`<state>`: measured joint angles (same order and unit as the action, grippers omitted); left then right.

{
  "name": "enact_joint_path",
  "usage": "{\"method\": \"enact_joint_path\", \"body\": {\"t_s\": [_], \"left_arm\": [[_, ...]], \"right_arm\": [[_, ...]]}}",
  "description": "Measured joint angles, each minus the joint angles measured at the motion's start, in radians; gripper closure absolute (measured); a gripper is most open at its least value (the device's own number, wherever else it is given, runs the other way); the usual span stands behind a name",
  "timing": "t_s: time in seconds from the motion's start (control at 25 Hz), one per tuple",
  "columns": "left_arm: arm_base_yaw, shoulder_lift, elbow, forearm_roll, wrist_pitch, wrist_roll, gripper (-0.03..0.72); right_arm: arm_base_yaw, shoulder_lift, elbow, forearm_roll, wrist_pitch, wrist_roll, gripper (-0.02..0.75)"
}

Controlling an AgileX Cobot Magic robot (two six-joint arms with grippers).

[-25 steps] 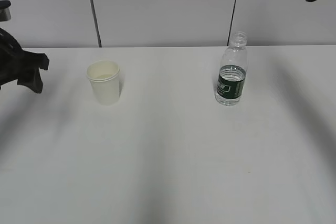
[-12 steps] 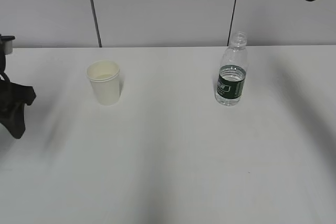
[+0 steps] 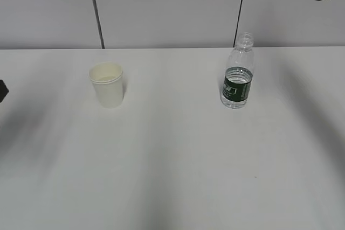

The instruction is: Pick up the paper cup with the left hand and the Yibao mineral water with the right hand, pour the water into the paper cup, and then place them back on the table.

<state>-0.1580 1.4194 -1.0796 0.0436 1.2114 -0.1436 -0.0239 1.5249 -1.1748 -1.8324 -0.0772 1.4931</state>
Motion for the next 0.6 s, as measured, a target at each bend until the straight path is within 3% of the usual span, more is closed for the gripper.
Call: {"method": "enact_joint_path", "body": {"t_s": [0.6], "left_arm": [[0.0,-0.542,0.277,-0.003,0.024,0.0,0.318]], "right_arm": [[0.0,0.0,0.0,0.0,0.002,0.072,0.152]]}}
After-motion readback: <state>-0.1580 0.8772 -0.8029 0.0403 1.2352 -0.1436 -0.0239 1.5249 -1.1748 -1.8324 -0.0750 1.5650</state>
